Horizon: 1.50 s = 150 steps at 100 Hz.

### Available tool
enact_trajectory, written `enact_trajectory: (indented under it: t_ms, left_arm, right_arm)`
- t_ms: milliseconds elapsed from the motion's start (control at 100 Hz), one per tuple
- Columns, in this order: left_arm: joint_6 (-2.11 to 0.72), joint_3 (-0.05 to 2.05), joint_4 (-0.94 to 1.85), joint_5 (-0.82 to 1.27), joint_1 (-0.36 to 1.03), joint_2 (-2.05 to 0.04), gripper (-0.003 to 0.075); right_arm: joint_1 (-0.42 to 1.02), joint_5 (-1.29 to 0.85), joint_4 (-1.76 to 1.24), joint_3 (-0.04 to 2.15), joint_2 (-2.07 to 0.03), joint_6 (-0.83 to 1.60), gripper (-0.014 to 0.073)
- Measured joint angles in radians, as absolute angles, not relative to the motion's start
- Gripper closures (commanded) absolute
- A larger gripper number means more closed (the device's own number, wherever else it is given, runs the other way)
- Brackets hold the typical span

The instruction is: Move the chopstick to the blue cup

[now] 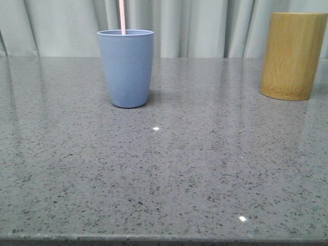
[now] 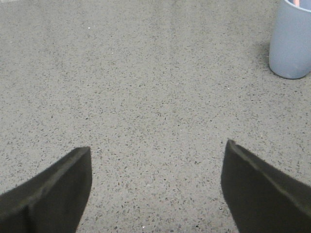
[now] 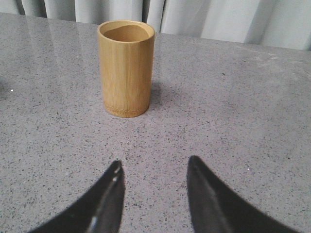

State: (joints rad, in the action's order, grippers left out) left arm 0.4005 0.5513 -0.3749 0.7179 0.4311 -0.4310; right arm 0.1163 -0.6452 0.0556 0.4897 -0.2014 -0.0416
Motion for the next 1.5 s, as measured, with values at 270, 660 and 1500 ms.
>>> enact_trajectory:
  t_ms: [270,660,1500]
  left_arm:
    - [0.401,0.551,-0.375,0.718,0.431,-0.431,0.06]
    - [0.401,0.551,-0.375,0.718,0.431,-0.431,0.0739]
    - [0.282,0.514,-0.359,0.614,0.384,-0.397,0.0739]
  right_arm:
    - [0.116,-0.644,0.056,0.49,-0.201,-0.045,0.0659]
    - [0.116,-0.644,0.056,0.49,-0.2,-0.045,0.0662]
    - [0.116,-0.644,0.056,0.49,-0.2,-0.048,0.0662]
